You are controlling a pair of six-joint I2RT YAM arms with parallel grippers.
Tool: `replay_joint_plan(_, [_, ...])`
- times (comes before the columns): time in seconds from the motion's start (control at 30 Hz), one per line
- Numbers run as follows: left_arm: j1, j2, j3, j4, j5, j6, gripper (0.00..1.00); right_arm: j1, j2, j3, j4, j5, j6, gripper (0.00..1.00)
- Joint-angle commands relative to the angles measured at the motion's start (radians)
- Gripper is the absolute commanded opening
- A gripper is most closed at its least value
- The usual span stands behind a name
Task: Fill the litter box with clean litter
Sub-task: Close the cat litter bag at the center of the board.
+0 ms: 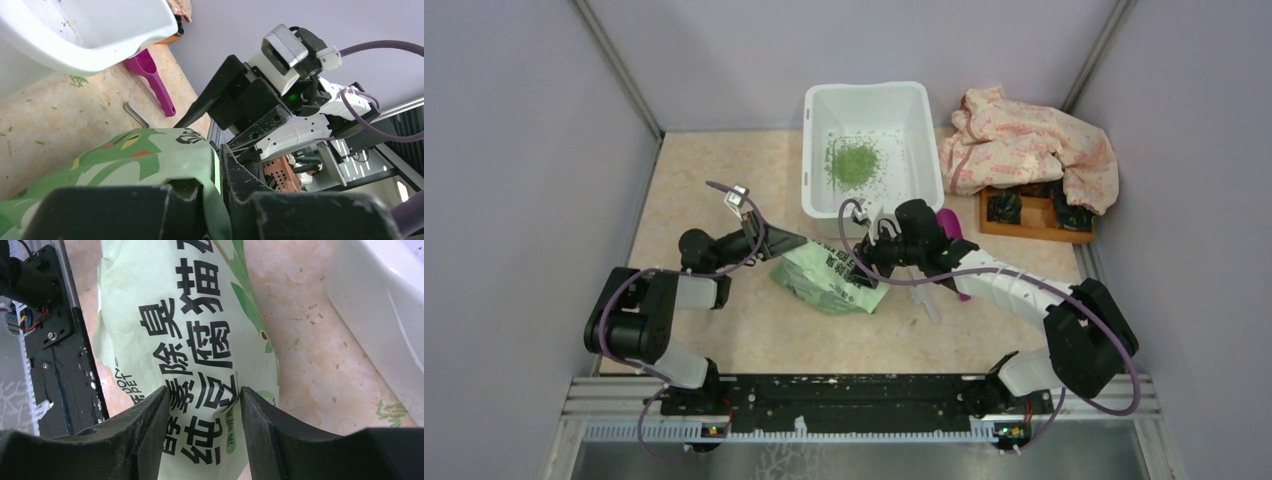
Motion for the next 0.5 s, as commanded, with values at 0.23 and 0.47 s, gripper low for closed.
replay_joint_plan(0.23, [0.082, -0.009, 0.067, 0.343, 0.091, -0.056, 0.18, -0.004, -0.017, -0.038, 0.040, -0.053, -0.008, 0.50])
replay_joint_plan(0.47, [0.132, -0.005, 0.058, 0.343, 0.113, -0.070, 0.40, -0.004, -0.001, -0.046, 0.034, -0.030, -0.014, 0.40])
